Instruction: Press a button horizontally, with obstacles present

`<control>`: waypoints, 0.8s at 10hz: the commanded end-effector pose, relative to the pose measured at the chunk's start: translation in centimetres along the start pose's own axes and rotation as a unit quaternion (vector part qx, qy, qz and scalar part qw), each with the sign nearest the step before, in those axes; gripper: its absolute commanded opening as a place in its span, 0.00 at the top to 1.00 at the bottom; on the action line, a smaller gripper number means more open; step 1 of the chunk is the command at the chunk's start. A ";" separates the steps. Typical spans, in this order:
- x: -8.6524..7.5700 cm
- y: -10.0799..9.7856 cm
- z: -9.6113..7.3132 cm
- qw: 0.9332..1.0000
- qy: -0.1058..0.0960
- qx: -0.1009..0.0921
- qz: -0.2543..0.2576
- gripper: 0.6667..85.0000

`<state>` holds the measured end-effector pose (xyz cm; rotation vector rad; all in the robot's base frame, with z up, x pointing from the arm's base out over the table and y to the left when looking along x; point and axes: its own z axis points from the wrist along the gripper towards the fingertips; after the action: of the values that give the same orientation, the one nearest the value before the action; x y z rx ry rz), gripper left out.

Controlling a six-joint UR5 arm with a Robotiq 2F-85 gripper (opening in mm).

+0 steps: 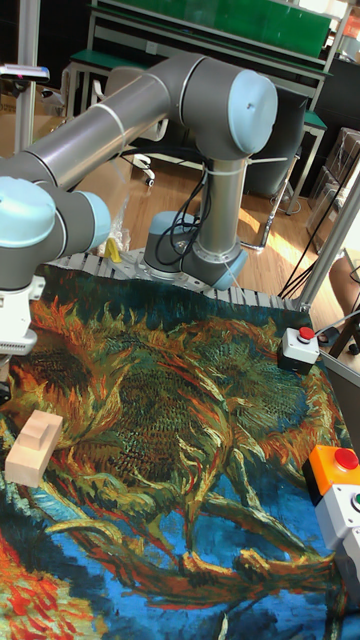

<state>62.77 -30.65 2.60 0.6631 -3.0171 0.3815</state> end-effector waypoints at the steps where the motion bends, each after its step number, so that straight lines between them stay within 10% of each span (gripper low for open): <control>1: 0.1 -0.5 0.0 1.000 -0.003 0.004 0.000 0.91; 8: -0.9 1.9 -2.0 1.000 -0.004 -0.009 0.019 0.91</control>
<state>62.80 -29.20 3.51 0.6382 -3.0235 0.3797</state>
